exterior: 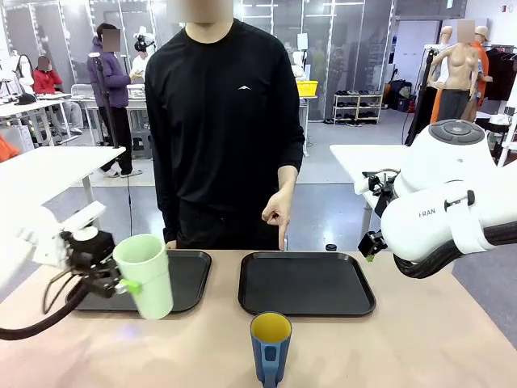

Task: Sort and store the cups by type.
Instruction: Place the picked Reusable plastic cup into the Flat Tray indicated by the person.

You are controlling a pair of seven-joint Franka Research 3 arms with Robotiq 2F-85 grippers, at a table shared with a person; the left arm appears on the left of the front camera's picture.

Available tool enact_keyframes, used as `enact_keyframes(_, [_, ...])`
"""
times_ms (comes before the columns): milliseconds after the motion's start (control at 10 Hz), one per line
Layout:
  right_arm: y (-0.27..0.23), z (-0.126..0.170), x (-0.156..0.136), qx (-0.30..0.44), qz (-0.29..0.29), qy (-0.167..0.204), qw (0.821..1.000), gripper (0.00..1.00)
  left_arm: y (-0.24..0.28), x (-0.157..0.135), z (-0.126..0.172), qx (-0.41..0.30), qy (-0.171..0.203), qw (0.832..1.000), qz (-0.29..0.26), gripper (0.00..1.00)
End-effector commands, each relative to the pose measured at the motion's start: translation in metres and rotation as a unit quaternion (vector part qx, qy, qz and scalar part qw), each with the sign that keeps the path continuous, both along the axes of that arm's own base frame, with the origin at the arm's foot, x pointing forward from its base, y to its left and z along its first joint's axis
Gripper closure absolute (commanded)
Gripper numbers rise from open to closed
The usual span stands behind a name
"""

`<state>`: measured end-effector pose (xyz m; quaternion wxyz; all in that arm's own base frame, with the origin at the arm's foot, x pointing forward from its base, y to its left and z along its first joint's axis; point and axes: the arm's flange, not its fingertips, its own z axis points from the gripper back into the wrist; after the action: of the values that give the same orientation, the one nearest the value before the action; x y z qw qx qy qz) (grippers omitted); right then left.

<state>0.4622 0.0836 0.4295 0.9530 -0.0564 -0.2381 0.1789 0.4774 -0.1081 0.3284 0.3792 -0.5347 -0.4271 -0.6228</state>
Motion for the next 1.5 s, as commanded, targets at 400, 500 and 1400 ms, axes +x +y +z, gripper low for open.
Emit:
enact_keyframes(400, [-0.001,0.0,0.0,-0.007,-0.001,-0.001,1.0,0.0,-0.096,0.043,0.018,-0.006,0.004,1.0,-0.019,0.1])
enact_keyframes(500, [-0.001,0.0,0.0,-0.007,-0.001,-0.001,1.0,0.0,-0.076,0.035,0.016,-0.021,0.0,1.0,0.0,0.1])
enact_keyframes(1400, [-0.001,0.0,0.0,-0.007,-0.001,-0.001,1.0,0.0,-0.142,0.085,0.005,-0.063,-0.031,0.996,0.053,0.1])
